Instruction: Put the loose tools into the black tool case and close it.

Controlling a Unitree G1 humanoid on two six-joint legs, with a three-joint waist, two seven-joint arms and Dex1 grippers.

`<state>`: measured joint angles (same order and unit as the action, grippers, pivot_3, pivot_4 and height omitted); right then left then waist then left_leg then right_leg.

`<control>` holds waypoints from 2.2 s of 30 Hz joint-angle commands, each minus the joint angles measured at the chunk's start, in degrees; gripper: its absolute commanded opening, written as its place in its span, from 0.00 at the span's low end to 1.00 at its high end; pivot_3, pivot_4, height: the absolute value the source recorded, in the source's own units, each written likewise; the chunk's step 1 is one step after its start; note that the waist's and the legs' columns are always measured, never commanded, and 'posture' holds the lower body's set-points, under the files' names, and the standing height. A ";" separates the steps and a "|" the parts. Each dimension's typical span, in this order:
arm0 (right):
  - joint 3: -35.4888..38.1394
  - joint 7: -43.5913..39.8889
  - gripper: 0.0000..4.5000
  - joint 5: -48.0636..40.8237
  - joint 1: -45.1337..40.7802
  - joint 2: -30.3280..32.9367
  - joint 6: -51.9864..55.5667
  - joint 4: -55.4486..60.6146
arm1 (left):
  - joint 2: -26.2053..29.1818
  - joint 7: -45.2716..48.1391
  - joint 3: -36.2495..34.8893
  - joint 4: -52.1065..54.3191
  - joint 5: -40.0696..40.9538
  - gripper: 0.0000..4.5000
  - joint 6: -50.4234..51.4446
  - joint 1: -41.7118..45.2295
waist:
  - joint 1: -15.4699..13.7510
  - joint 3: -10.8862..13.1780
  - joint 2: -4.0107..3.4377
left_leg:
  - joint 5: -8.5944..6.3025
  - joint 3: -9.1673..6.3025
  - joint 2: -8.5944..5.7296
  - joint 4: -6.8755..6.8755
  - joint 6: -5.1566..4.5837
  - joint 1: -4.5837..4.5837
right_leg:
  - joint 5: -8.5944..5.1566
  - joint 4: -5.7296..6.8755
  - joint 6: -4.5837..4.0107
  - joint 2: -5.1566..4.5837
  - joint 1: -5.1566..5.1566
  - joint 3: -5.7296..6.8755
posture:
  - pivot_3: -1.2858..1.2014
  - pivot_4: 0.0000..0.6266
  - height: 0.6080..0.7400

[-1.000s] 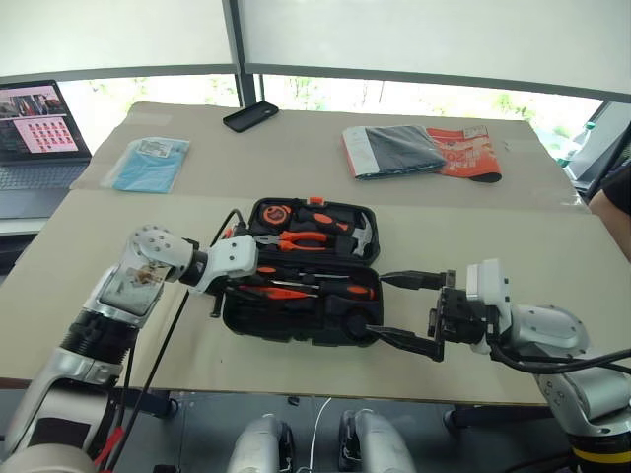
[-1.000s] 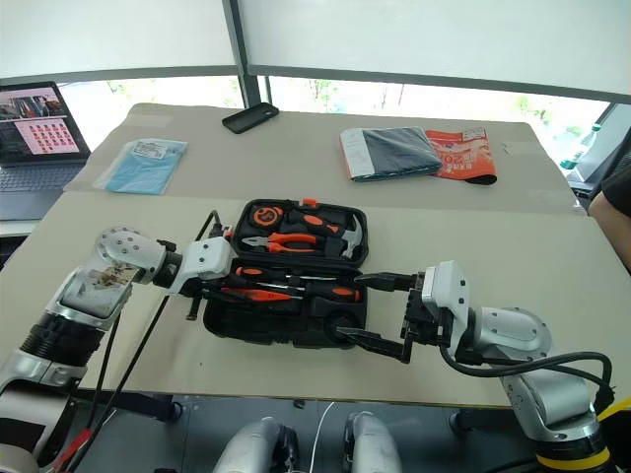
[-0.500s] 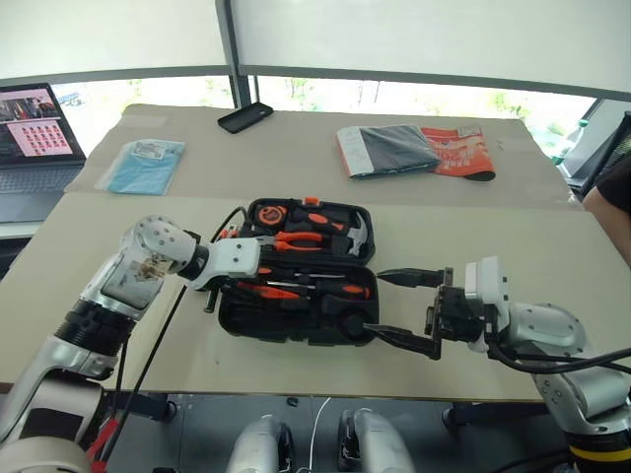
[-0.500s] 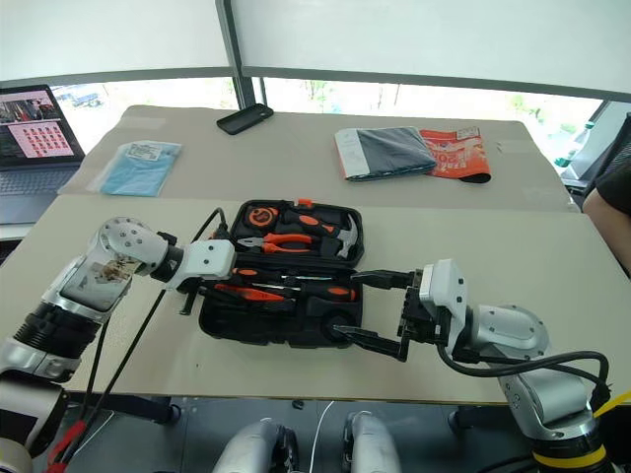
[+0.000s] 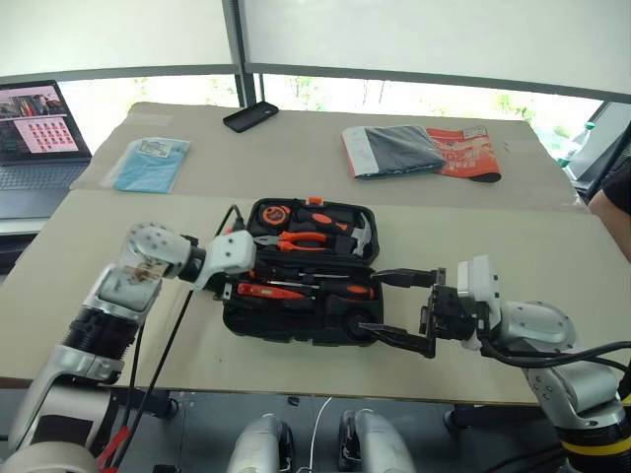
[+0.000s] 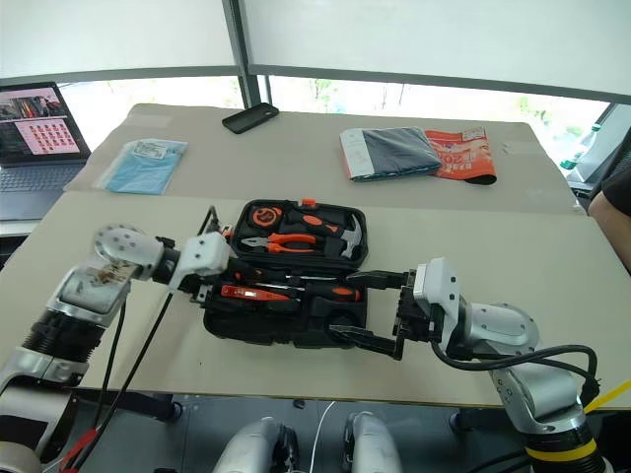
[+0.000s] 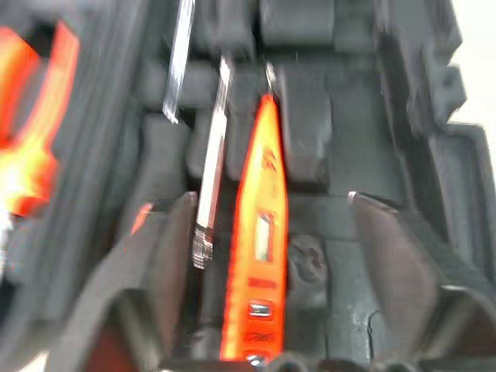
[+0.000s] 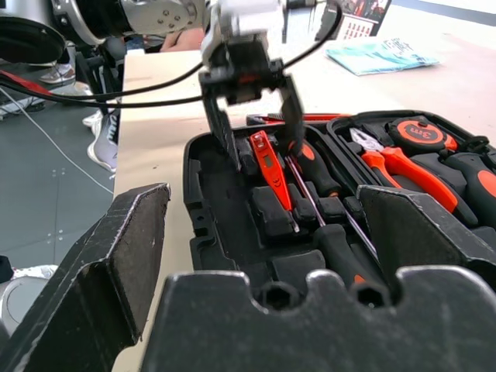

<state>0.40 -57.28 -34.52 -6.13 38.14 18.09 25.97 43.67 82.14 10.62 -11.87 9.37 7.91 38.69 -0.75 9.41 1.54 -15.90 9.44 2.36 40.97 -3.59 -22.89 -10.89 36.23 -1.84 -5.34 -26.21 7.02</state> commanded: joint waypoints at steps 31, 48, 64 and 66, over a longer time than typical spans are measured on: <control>1.48 -0.28 1.00 1.50 0.02 -1.97 -2.56 -1.13 | -6.57 -4.03 0.36 -10.20 -1.30 0.01 -6.78 -6.41 | 0.05 -0.06 -0.08 | -0.07 0.02 -0.01 0.01 -0.12 0.12 | 0.03 0.04 0.01 -0.03 0.09 -0.04 | 0.52 0.24 1.00; 8.56 -0.90 1.00 3.29 5.66 -5.65 -14.71 -5.54 | -0.84 -26.79 -38.31 9.17 16.57 0.72 12.26 -34.62 | 0.97 -0.07 -0.16 | 0.03 0.05 0.16 -0.17 0.08 0.17 | 0.02 -0.06 0.01 -0.21 0.06 -0.13 | 0.52 0.24 1.00; 7.96 -2.13 1.00 3.91 2.60 -6.46 -22.97 -9.54 | -0.09 -42.68 -44.39 21.84 25.49 0.99 33.54 -39.47 | -0.48 -0.07 -0.14 | -0.27 0.03 0.13 -0.19 0.74 0.18 | 0.01 -0.05 -0.01 -0.59 0.04 -0.02 | 0.52 0.24 1.00; 7.62 -1.81 1.00 2.76 1.04 -5.98 -21.05 -8.30 | 0.10 -46.36 -41.30 23.48 25.81 0.99 38.81 -35.26 | -0.33 -0.07 -0.14 | -0.25 0.01 0.13 -0.20 0.78 0.17 | 0.03 -0.02 0.00 -0.52 0.05 -0.03 | 0.52 0.24 1.00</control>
<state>7.44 -59.49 -29.48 -3.91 31.41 -4.25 14.62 42.64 39.04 -32.19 8.72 33.98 42.53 1.35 -1.08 9.33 1.40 -16.13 9.45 2.49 40.77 -2.80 -22.72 -10.86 36.22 -1.84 -5.82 -26.16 6.97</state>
